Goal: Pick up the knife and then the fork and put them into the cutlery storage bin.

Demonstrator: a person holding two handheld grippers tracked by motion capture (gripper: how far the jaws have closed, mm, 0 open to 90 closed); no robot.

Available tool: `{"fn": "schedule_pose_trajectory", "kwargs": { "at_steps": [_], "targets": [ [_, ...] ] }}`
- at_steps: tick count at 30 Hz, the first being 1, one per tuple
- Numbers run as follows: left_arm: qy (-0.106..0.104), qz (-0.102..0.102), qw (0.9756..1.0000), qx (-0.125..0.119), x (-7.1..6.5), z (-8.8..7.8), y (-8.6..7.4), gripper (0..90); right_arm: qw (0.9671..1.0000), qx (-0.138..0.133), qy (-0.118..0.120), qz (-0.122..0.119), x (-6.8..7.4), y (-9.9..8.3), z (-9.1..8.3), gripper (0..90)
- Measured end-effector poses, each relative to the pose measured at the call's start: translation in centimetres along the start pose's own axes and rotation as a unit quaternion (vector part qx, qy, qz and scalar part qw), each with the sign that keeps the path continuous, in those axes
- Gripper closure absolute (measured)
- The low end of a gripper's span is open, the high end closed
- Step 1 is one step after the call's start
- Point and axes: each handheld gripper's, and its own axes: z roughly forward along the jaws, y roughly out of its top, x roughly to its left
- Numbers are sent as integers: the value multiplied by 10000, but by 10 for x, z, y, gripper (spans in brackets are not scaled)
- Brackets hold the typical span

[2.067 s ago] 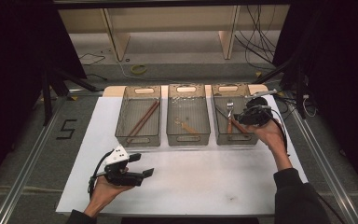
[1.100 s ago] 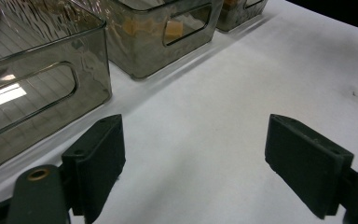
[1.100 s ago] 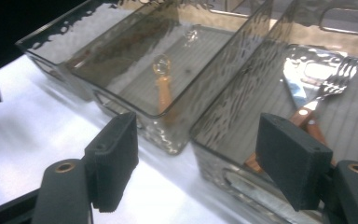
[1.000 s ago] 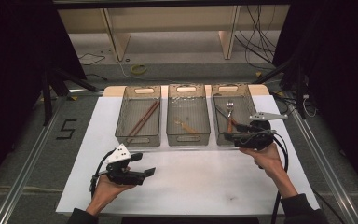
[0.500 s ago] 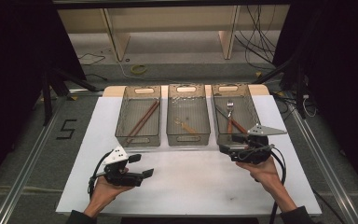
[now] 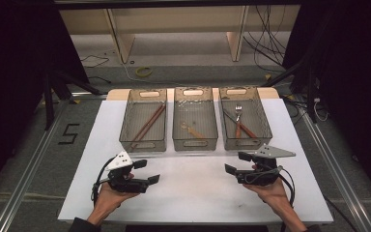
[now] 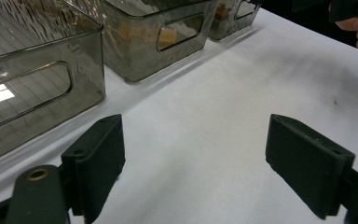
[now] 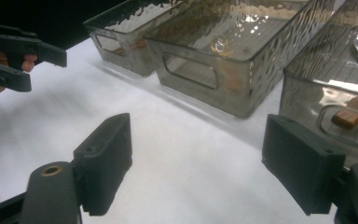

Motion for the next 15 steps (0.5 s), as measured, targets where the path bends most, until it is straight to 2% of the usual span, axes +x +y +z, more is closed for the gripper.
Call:
{"fn": "schedule_pose_trajectory", "kwargs": {
  "at_steps": [6,15],
  "targets": [
    [-34,-42,10000,-52,0,-1,0,186,10000,-50,-14,-1,7,-9,-4,233],
    [-89,-30,9999,-50,-3,-1,-3,181,9999,-119,-96,16,8,-19,-10,204]
  ]
}}
